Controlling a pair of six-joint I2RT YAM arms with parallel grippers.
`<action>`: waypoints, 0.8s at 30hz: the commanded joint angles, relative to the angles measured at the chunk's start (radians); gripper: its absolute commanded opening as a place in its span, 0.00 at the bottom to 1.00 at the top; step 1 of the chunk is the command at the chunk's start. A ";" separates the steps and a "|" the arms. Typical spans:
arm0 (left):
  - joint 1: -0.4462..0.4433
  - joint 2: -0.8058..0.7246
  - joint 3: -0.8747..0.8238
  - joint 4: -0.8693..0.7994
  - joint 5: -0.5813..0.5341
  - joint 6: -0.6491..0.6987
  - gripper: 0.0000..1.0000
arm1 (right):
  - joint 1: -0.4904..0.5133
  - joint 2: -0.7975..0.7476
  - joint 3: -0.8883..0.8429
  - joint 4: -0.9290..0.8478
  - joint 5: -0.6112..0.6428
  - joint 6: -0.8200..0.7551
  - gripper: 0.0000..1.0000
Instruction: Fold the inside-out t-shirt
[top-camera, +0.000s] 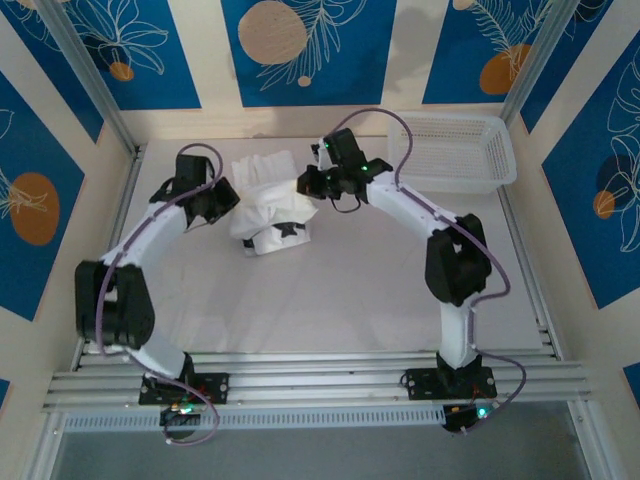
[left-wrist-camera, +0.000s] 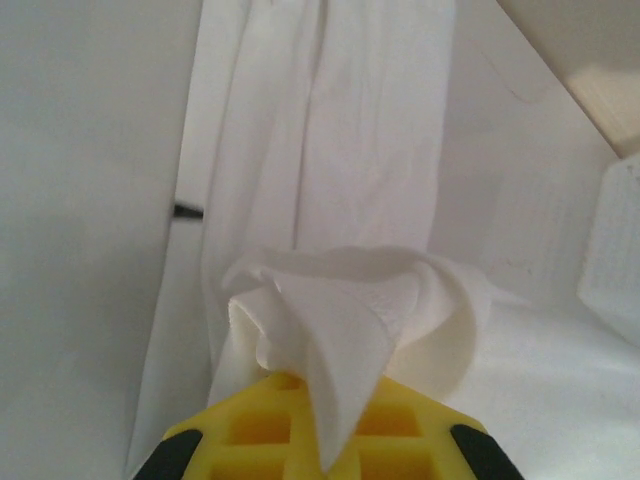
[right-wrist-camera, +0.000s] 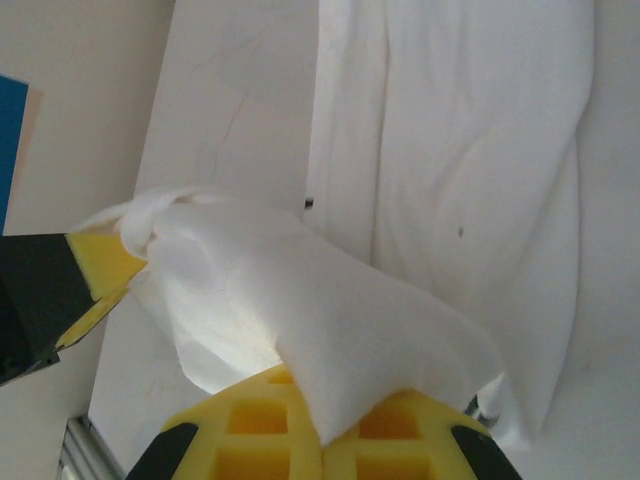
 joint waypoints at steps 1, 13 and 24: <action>0.025 0.102 0.083 0.025 -0.002 0.042 0.00 | -0.028 0.105 0.150 -0.069 -0.019 -0.063 0.00; 0.064 0.296 0.366 -0.002 -0.028 0.096 0.43 | -0.101 0.742 1.362 -0.699 -0.026 -0.222 0.64; 0.000 -0.120 -0.101 -0.010 -0.018 0.208 0.47 | -0.060 0.615 1.125 -1.052 -0.135 -0.464 0.54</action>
